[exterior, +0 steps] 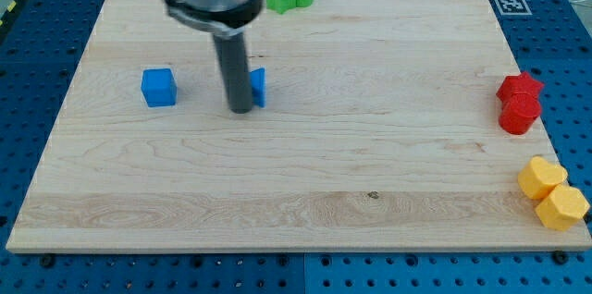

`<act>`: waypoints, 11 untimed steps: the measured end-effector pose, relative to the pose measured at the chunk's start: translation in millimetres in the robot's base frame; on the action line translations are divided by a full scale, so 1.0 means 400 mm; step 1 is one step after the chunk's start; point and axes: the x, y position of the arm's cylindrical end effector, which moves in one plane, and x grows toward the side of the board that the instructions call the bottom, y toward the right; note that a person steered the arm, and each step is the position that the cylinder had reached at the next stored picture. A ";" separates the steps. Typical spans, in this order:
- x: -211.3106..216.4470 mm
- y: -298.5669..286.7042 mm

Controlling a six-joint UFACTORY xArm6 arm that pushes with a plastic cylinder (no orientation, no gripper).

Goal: Move the blue triangle slightly right and down

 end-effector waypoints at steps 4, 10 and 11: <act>-0.144 0.157; -0.027 0.141; -0.007 0.223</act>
